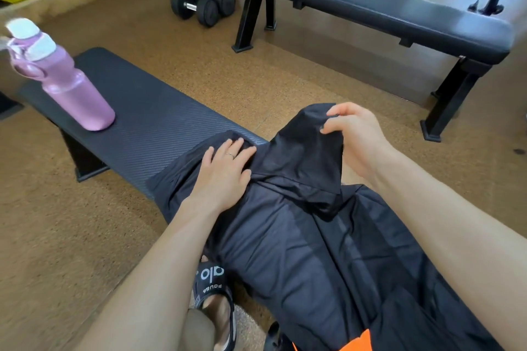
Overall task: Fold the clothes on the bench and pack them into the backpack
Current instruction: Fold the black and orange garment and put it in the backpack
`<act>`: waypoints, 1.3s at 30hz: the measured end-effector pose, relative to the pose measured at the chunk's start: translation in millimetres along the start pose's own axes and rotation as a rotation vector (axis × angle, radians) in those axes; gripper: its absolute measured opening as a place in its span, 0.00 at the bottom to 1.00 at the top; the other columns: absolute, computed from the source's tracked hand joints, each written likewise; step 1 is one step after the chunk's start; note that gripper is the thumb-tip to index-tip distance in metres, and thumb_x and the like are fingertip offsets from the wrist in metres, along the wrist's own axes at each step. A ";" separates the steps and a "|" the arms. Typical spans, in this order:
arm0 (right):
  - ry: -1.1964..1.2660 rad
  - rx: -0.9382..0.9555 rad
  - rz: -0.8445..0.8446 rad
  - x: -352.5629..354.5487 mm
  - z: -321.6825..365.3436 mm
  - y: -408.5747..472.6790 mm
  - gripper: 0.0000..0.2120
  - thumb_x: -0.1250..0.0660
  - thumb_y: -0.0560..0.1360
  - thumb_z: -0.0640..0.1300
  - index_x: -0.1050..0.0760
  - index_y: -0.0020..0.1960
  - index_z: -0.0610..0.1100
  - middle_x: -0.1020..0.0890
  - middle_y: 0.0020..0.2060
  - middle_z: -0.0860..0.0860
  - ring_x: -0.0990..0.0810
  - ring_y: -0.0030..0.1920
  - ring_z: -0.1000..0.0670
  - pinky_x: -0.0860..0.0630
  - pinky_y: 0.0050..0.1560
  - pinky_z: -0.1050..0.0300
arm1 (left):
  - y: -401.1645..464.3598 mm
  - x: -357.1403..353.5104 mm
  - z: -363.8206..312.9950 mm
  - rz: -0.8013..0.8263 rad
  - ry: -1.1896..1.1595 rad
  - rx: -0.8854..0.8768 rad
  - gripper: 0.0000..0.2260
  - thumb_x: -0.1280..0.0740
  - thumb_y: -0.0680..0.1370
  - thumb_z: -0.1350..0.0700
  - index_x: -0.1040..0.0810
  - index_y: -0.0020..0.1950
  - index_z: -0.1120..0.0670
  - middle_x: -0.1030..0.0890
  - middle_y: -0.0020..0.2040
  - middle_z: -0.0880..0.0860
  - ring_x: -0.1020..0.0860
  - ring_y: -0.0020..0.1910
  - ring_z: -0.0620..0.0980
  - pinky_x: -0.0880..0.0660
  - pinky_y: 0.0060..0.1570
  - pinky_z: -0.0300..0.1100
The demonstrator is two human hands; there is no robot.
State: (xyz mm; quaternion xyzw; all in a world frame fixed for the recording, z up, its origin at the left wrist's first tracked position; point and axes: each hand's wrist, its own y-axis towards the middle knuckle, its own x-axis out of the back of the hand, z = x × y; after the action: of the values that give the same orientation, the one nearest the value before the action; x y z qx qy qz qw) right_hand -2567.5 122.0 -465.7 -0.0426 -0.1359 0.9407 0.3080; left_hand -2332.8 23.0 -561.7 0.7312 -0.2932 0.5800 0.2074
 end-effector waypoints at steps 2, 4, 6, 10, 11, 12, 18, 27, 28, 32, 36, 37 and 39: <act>0.023 0.017 -0.006 2.3 2.0 1.2 0.16 0.31 0.64 0.28 0.25 0.47 0.44 0.22 0.43 0.44 0.21 0.46 0.42 0.25 0.46 0.48 | 3.3 -5.8 2.1 0.033 -0.039 0.036 0.22 0.45 0.85 0.48 0.40 0.80 0.45 0.38 0.80 0.49 0.46 0.80 0.51 0.50 0.78 0.55; -0.040 0.056 -0.013 5.7 5.1 2.2 0.25 0.30 0.61 0.28 0.25 0.55 0.46 0.23 0.49 0.42 0.21 0.51 0.41 0.23 0.49 0.45 | 13.8 -8.0 4.4 0.010 -0.039 0.057 0.25 0.44 0.84 0.46 0.43 0.81 0.46 0.36 0.78 0.49 0.42 0.79 0.51 0.48 0.77 0.55; -0.107 0.063 0.008 8.9 13.1 5.4 0.35 0.32 0.62 0.25 0.28 0.64 0.51 0.24 0.54 0.43 0.22 0.55 0.42 0.22 0.56 0.43 | 29.1 -6.2 6.8 0.008 0.053 0.030 0.29 0.42 0.82 0.43 0.46 0.82 0.46 0.37 0.79 0.52 0.42 0.78 0.53 0.49 0.77 0.56; -0.223 0.025 0.102 6.0 29.7 15.6 0.34 0.35 0.65 0.23 0.26 0.65 0.50 0.23 0.57 0.44 0.22 0.59 0.42 0.21 0.60 0.45 | 58.3 9.0 15.6 0.061 0.126 0.090 0.29 0.43 0.82 0.41 0.46 0.81 0.44 0.38 0.79 0.54 0.41 0.78 0.56 0.49 0.76 0.61; -0.308 0.058 0.084 3.5 32.3 17.7 0.30 0.35 0.65 0.24 0.24 0.62 0.48 0.21 0.56 0.44 0.21 0.59 0.43 0.21 0.59 0.46 | 64.3 14.0 19.3 0.060 0.125 0.133 0.28 0.44 0.82 0.41 0.46 0.81 0.44 0.37 0.78 0.54 0.40 0.77 0.56 0.48 0.75 0.62; -0.392 0.102 0.048 0.9 34.5 19.4 0.26 0.34 0.65 0.25 0.22 0.58 0.47 0.19 0.55 0.45 0.21 0.56 0.45 0.21 0.55 0.49 | 69.2 17.4 23.5 0.068 0.124 0.170 0.27 0.46 0.83 0.42 0.47 0.81 0.44 0.38 0.79 0.54 0.40 0.77 0.56 0.48 0.74 0.64; -0.596 0.384 -0.074 -17.6 39.9 23.3 0.17 0.40 0.69 0.30 0.22 0.47 0.49 0.20 0.47 0.56 0.23 0.48 0.56 0.27 0.40 0.59 | 76.6 23.9 38.6 0.083 0.127 0.273 0.22 0.51 0.85 0.43 0.44 0.80 0.43 0.37 0.74 0.57 0.35 0.69 0.59 0.35 0.64 0.62; -0.876 0.489 -0.257 -11.2 47.4 49.4 0.09 0.38 0.72 0.34 0.23 0.48 0.44 0.21 0.43 0.51 0.25 0.45 0.48 0.31 0.36 0.58 | 97.5 41.6 69.6 0.004 -0.082 0.146 0.06 0.42 0.83 0.55 0.31 0.54 0.56 0.23 0.51 0.57 0.25 0.50 0.60 0.28 0.46 0.52; -0.914 0.501 -0.289 -7.9 46.8 52.7 0.08 0.38 0.73 0.35 0.24 0.49 0.43 0.21 0.43 0.50 0.25 0.45 0.47 0.31 0.36 0.55 | 98.6 43.4 70.5 -0.035 -0.055 0.157 0.06 0.43 0.84 0.54 0.32 0.53 0.57 0.24 0.48 0.57 0.26 0.48 0.60 0.29 0.44 0.52; -1.094 0.515 -0.284 1.6 36.1 61.5 0.05 0.37 0.75 0.39 0.28 0.50 0.44 0.20 0.44 0.46 0.23 0.46 0.39 0.26 0.43 0.49 | 97.5 45.4 76.7 -0.144 0.102 0.167 0.09 0.45 0.85 0.51 0.35 0.50 0.55 0.27 0.44 0.54 0.27 0.41 0.59 0.32 0.38 0.50; -1.183 0.496 -0.176 4.1 17.0 50.6 0.08 0.38 0.77 0.41 0.29 0.56 0.48 0.18 0.44 0.45 0.22 0.45 0.37 0.22 0.47 0.43 | 91.9 37.6 87.7 -0.116 0.136 0.110 0.07 0.46 0.85 0.50 0.36 0.51 0.53 0.30 0.45 0.53 0.25 0.42 0.59 0.31 0.39 0.50; -1.187 0.505 -0.151 4.4 12.3 47.2 0.08 0.39 0.78 0.40 0.29 0.56 0.48 0.18 0.44 0.45 0.21 0.44 0.38 0.22 0.47 0.43 | 90.4 35.8 90.6 -0.103 0.128 0.093 0.08 0.46 0.85 0.50 0.35 0.52 0.53 0.30 0.46 0.53 0.24 0.43 0.59 0.31 0.39 0.50; -1.178 0.506 -0.116 3.9 7.3 40.6 0.10 0.41 0.79 0.39 0.28 0.58 0.49 0.18 0.44 0.45 0.21 0.43 0.39 0.21 0.47 0.43 | 88.4 35.2 95.4 -0.065 0.108 0.072 0.08 0.47 0.85 0.50 0.32 0.54 0.53 0.28 0.47 0.52 0.24 0.46 0.58 0.29 0.42 0.51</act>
State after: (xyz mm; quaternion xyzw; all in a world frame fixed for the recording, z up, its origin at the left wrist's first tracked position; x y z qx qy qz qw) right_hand -2594.9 91.2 -470.2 0.5623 -0.0583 0.7913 0.2328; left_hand -2317.2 -110.6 -553.8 0.7148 -0.2367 0.6218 0.2155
